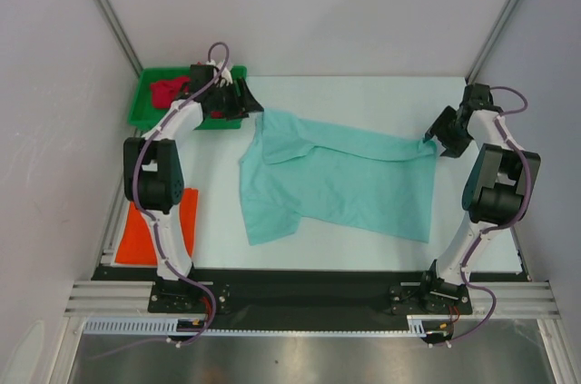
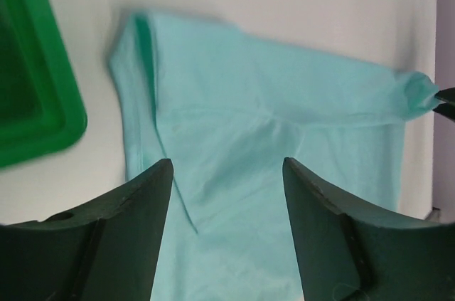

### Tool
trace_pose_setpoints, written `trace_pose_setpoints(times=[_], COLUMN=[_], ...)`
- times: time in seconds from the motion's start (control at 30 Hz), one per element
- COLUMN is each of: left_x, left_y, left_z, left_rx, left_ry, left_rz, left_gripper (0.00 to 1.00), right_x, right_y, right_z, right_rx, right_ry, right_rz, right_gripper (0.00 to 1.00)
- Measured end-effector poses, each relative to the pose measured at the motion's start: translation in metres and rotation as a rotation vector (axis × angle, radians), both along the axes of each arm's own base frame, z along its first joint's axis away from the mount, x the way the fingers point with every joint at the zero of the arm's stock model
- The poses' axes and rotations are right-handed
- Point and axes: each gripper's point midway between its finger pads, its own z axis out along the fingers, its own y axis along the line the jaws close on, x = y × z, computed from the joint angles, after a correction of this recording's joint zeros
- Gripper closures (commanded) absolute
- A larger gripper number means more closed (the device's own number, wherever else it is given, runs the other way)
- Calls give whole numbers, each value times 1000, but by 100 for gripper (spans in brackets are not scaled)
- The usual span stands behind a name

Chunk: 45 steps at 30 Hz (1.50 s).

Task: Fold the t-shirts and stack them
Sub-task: Fold the tshirt

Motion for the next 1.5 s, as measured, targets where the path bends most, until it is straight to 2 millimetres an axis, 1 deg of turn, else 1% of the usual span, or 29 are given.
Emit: trace_pose_setpoints(times=[0.07,0.1,0.17,0.2,0.23,0.33,0.43,0.53,0.7,0.77,0.9,0.93,1.07,1.17,1.2,1.3,1.33,1.37,1.4,1.43,1.47,1.5], left_x=[20,29,44,49,53,56,53,53,56,56,57,57,65,69,71,73,73,73,73,73,73,72], left_y=[-5,-7,-10,-11,-12,-14,-14,-16,-20,-21,-20,-21,-22,-22,-23,-24,-25,-25,-25,-25,-25,-25], left_z=[17,22,23,19,12,-19,-48,-57,-60,-62,-68,-69,-70,-70,-70,-73,-75,-77,-80,-83,-86,-88], left_rx=[16,23,33,34,33,34,45,56,78,84,83,82,80,76,72,63,62,61,60,60,62,60], left_ry=[-77,-107,-137,-137,-128,-69,-5,16,15,18,32,32,24,20,21,23,24,28,32,38,42,49], left_rz=[-25,-34,-44,-46,-46,-45,-32,-21,-13,-10,5,7,19,24,28,33,34,36,36,37,37,40], left_gripper=[32,33,37,42,43,42,38,36,36,36,38,38,40,44,45,53,55,60,64,68,75,76], right_x=[13,19,33,38,43,48,45,40,37,35,32,32,33,34,35,37,37,37,37,37,37,38], right_y=[-4,-6,-9,-11,-12,-16,-17,-19,-22,-21,-19,-19,-18,-18,-18,-17,-16,-15,-14,-13,-13,-13], right_z=[12,17,25,28,29,30,26,17,-3,-9,-15,-16,-20,-21,-21,-26,-29,-32,-35,-37,-39,-40], right_rx=[-18,-26,-40,-46,-48,-62,-71,-66,-43,-36,-19,-15,7,20,23,38,46,53,61,67,71,74], right_ry=[-44,-64,-107,-122,-130,-130,-116,-97,-59,-46,-40,-37,-40,-45,-48,-50,-46,-41,-35,-31,-26,-24], right_rz=[13,20,29,34,37,34,43,50,50,59,73,75,80,81,82,79,80,78,74,71,66,62], right_gripper=[29,29,29,29,29,28,27,25,25,28,32,35,38,40,42,49,53,55,61,64,68,77])
